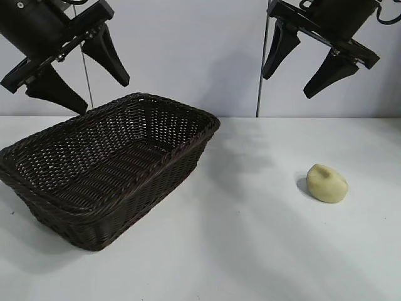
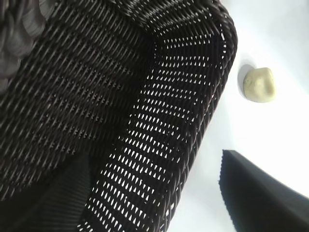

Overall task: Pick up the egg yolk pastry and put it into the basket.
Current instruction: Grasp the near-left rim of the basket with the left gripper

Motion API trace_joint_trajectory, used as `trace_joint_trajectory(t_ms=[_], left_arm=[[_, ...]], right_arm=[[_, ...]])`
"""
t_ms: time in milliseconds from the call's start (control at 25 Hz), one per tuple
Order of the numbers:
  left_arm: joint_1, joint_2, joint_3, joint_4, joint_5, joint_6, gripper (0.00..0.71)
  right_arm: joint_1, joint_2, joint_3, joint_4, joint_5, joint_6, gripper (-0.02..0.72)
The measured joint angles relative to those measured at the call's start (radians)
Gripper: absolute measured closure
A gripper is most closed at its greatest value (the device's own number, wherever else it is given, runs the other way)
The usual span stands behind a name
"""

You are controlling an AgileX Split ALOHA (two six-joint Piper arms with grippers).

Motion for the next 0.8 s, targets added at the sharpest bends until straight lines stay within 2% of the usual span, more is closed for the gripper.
trace_joint_trajectory(t_ms=[80, 200, 400, 640, 800], left_arm=[[0.000, -0.025, 0.000, 0.027, 0.013, -0.041, 0.167], [-0.001, -0.077, 0.000, 0.134, 0.027, -0.149, 0.167], [-0.001, -0.155, 0.000, 0.284, 0.108, -0.324, 0.167], [-0.001, -0.235, 0.029, 0.326, 0.135, -0.424, 0.167], [-0.001, -0.308, 0.136, 0.357, 0.087, -0.498, 0.167]], right_arm=[[0.000, 0.000, 0.000, 0.000, 0.000, -0.001, 0.164], [0.000, 0.000, 0.000, -0.005, 0.000, -0.001, 0.164], [0.000, 0.000, 0.000, -0.008, 0.000, -0.001, 0.164], [0.000, 0.000, 0.000, -0.009, 0.000, -0.001, 0.164], [0.000, 0.000, 0.000, -0.010, 0.001, -0.001, 0.164]])
